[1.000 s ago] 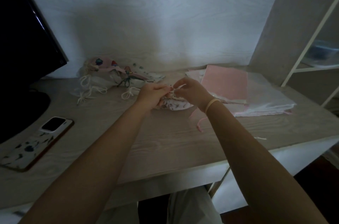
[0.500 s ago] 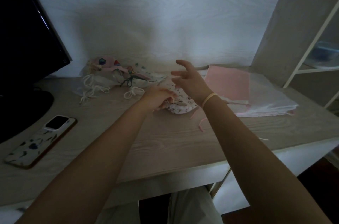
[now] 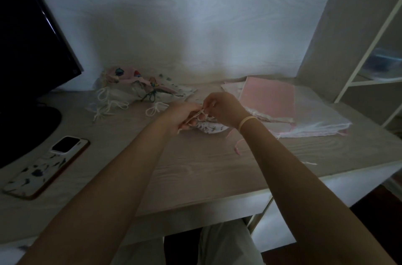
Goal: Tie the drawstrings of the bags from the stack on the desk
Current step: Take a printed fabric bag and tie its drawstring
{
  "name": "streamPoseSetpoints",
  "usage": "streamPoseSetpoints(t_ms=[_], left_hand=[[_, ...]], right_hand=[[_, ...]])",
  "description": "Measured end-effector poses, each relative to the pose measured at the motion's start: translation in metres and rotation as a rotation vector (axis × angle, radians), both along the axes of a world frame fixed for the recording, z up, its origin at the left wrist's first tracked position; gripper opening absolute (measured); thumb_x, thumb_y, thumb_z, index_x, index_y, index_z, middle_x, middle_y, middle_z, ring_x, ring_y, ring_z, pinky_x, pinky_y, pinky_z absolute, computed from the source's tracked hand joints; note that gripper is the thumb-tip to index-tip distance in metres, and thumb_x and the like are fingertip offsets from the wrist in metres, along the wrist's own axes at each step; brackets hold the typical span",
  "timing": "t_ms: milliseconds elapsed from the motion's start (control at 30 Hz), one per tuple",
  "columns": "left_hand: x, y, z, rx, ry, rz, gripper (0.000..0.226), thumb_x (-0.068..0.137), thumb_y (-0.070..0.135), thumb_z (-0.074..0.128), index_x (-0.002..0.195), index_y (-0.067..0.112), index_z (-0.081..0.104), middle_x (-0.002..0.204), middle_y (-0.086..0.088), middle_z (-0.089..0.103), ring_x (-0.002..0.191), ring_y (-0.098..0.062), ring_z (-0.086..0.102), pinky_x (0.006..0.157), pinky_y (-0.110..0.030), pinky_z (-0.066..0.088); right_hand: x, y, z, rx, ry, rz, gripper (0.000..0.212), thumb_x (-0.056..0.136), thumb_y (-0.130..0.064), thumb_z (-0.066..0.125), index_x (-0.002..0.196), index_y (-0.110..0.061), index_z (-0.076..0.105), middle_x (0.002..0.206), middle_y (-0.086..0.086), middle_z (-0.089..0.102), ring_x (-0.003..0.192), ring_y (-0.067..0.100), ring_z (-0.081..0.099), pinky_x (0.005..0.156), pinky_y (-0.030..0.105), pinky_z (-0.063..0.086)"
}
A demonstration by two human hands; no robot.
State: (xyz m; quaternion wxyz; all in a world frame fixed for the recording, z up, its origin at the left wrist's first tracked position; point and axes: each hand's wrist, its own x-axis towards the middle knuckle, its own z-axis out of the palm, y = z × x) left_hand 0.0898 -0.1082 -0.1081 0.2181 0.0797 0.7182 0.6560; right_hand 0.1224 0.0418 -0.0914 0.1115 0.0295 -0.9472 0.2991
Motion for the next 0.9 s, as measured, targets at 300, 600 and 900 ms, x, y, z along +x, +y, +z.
streamPoseSetpoints(t_ms=[300, 600, 900], left_hand=[[0.002, 0.006, -0.003, -0.133, 0.222, 0.133, 0.017, 0.095, 0.006, 0.055, 0.105, -0.005, 0.064, 0.085, -0.011, 0.065, 0.042, -0.004, 0.053, 0.035, -0.014, 0.033], [-0.001, 0.005, -0.002, -0.372, 0.45, 0.199, 0.011, 0.081, 0.02, 0.073, 0.084, 0.018, 0.063, 0.08, 0.006, 0.065, 0.071, -0.011, 0.063, 0.054, -0.023, 0.044], [-0.003, 0.002, -0.001, -0.319, 0.411, 0.168, 0.019, 0.069, 0.026, 0.083, 0.078, 0.019, 0.069, 0.084, 0.0, 0.072, 0.082, -0.017, 0.069, 0.08, -0.034, 0.057]], right_hand=[[0.007, 0.005, 0.007, 0.045, -0.123, 0.047, 0.012, 0.082, -0.015, 0.068, 0.091, -0.017, 0.06, 0.097, 0.005, 0.065, 0.093, 0.024, 0.062, 0.081, 0.032, 0.052], [0.003, -0.004, 0.0, 0.071, 0.032, -0.025, 0.021, 0.072, -0.018, 0.079, 0.074, -0.019, 0.058, 0.075, -0.002, 0.064, 0.068, 0.014, 0.058, 0.065, 0.023, 0.05], [0.003, -0.006, -0.005, 0.067, 0.098, -0.063, 0.007, 0.078, -0.01, 0.07, 0.082, -0.014, 0.065, 0.079, 0.003, 0.069, 0.068, 0.014, 0.059, 0.064, 0.02, 0.05]])
